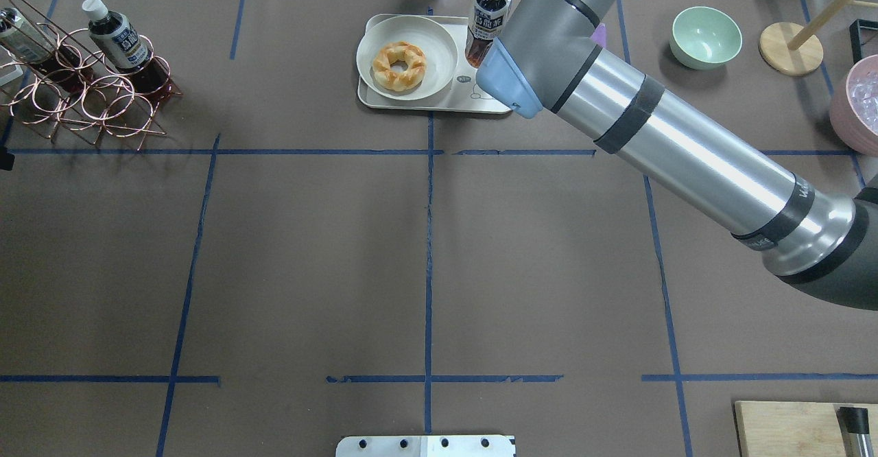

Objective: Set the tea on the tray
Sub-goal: 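Carry the bottle with the right gripper onto the white tray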

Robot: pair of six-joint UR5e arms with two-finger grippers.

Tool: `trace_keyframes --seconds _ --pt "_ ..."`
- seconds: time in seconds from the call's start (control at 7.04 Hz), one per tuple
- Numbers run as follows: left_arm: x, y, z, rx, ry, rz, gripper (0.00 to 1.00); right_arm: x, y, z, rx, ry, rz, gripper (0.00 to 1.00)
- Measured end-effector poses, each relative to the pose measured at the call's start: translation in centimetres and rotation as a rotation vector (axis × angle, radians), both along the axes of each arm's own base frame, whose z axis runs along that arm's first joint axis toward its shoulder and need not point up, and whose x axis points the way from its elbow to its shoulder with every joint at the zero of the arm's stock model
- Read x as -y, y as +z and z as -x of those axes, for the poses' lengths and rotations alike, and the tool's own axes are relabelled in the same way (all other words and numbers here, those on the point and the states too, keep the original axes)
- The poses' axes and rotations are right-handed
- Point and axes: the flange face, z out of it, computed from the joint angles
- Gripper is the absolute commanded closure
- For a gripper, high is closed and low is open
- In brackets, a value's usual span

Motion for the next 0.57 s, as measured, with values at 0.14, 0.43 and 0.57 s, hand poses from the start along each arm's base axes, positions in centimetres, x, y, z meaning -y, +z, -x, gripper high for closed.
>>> trace_keyframes --seconds 0.14,0.43,0.57 --pt "0.0 0.0 0.0 0.0 0.0 -0.001 0.0 0.8 0.9 0.2 -0.006 -0.007 0.009 1.0" --pt "0.0 -0.3 0.1 -0.003 -0.002 -0.005 0.0 1.5 2.0 0.5 -0.009 -0.019 0.024 1.0" --pt "0.0 -0.4 0.1 -0.005 -0.002 -0.006 0.0 1.6 2.4 0.6 -0.011 -0.022 0.031 1.0"
